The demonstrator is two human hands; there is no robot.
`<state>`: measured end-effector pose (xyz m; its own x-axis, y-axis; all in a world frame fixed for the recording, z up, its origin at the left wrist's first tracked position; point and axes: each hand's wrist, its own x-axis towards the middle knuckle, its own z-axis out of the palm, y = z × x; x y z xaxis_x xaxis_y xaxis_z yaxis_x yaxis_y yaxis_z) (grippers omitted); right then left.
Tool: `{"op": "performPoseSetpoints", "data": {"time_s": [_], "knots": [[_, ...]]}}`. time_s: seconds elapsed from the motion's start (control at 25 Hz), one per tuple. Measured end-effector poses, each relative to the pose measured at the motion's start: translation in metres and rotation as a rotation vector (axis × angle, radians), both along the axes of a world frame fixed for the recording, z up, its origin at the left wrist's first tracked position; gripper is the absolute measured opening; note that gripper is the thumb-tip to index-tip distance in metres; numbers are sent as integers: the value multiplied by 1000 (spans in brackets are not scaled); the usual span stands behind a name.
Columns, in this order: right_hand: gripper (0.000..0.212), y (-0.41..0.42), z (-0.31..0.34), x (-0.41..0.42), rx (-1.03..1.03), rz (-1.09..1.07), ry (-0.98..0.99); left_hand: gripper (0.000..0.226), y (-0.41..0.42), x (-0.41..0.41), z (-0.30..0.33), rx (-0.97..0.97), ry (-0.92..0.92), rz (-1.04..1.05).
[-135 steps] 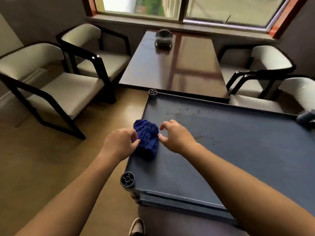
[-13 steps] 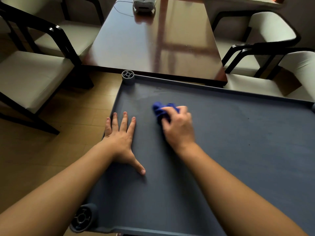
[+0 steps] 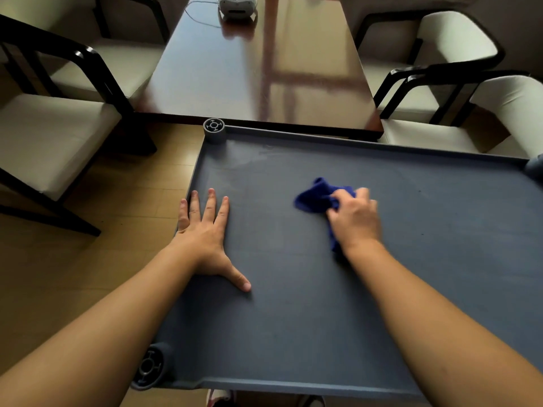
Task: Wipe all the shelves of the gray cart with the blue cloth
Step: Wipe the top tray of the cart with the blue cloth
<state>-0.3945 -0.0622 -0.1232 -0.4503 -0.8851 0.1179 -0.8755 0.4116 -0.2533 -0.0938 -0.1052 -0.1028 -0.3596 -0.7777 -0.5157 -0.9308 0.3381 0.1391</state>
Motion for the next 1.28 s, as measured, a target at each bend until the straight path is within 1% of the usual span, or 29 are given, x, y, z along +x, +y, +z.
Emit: {"op": "performPoseSetpoints", "data": {"time_s": [0.08,0.16,0.24,0.28,0.32,0.4,0.48,0.52,0.6,0.64,0.68,0.72,0.84,0.92,0.96,1.16,1.2,1.28], "knots": [[29,32,0,-56,-1,-163,16,195,1,0,1,13,-6,-1],[30,56,4,-88,15,-278,12,195,1,-1,4,13,-13,0],[30,67,9,-90,15,-324,-22,196,1,-3,6,13,-15,9],[30,69,12,-79,-24,-309,-54,196,0,-3,7,10,-18,9],[31,70,16,-61,-78,-275,-100,196,0,-2,7,11,-24,7],[32,77,24,-6,-167,-138,-170,195,0,-2,8,23,-34,2],[32,92,29,65,-206,28,-251,191,0,-3,8,31,-55,-7],[32,101,31,101,-211,104,-293,186,-2,-3,7,29,-72,-10],[29,122,31,165,-161,255,-330,159,-6,-3,2,-22,-114,-25],[26,132,30,188,-107,318,-309,147,-7,-3,-1,-44,-130,-29],[21,141,28,201,-54,370,-259,144,-8,-2,-3,-55,-140,-29],[17,148,25,203,-11,404,-201,149,-8,-1,-5,-55,-149,-32],[11,158,20,168,38,385,-122,173,-4,2,-3,-19,-115,-39],[13,169,19,125,72,295,-116,187,0,3,0,5,-88,-26],[14,177,18,97,88,233,-121,191,1,2,1,10,-82,-22],[25,231,21,-63,116,-230,-31,193,4,0,2,27,-70,-19],[26,235,25,-82,133,-286,-32,193,3,0,2,26,-66,-18],[26,236,28,-94,163,-332,-55,194,4,-1,4,38,-57,-16]]}}
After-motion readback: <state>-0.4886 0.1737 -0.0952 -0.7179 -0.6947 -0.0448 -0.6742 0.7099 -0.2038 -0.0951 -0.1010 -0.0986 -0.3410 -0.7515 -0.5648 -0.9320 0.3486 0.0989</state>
